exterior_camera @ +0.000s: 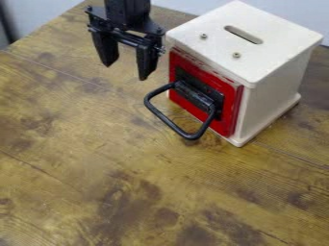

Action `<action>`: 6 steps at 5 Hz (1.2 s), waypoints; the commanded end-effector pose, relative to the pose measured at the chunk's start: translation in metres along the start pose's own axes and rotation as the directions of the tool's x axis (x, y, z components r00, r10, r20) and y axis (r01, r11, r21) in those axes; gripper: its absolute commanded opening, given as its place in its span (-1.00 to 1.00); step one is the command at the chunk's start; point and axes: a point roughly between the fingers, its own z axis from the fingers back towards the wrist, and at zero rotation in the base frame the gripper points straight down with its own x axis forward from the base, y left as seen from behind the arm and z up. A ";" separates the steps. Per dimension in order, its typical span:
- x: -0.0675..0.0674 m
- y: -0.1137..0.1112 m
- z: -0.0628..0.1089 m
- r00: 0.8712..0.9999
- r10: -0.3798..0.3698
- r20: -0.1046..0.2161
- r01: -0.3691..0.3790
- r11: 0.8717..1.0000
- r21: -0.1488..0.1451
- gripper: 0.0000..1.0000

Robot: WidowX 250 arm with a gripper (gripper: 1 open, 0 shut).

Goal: Close the drawer

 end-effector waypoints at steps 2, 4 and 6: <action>0.013 -0.028 0.045 0.995 -0.036 0.089 0.038 0.999 -0.022 1.00; -0.011 -0.018 0.040 0.995 -0.029 0.100 0.030 0.999 -0.016 1.00; 0.011 0.015 0.030 0.996 -0.061 0.060 0.062 0.998 -0.022 1.00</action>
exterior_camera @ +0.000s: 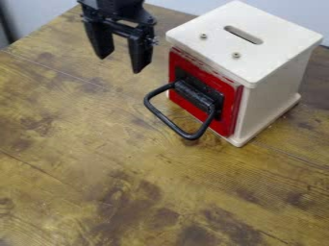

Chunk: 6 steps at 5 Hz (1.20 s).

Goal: Close the drawer

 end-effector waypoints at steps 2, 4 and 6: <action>-0.005 -0.014 0.033 0.994 0.071 0.085 -0.074 0.997 0.032 1.00; -0.022 -0.021 0.037 0.989 0.103 0.104 -0.107 0.994 0.024 1.00; -0.009 -0.022 0.026 0.995 0.062 0.076 -0.064 0.998 0.017 1.00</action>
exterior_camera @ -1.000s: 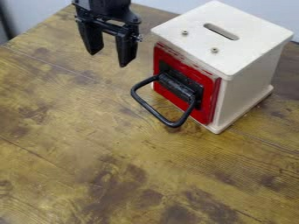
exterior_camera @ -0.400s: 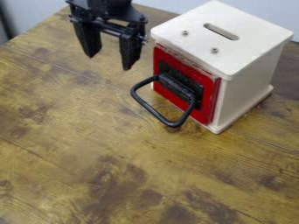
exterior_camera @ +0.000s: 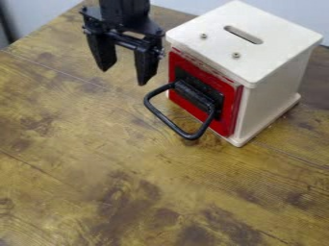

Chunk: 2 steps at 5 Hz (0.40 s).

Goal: Close the drawer

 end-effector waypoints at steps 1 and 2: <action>0.017 0.000 0.013 0.998 -0.008 0.059 0.007 1.000 0.010 1.00; 0.018 -0.003 0.014 0.998 -0.009 0.060 0.009 1.000 0.012 1.00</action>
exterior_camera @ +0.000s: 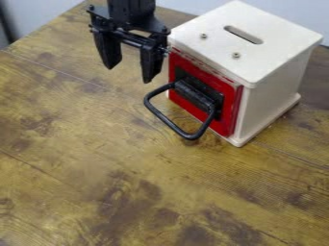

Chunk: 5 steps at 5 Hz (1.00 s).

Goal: Close the drawer

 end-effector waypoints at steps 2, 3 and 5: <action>0.012 -0.004 0.023 0.996 0.039 0.081 -0.040 0.999 0.013 1.00; 0.016 -0.001 0.022 0.993 0.086 0.080 -0.088 0.996 0.014 1.00; 0.015 -0.002 0.019 0.991 0.118 0.066 -0.119 0.993 0.012 1.00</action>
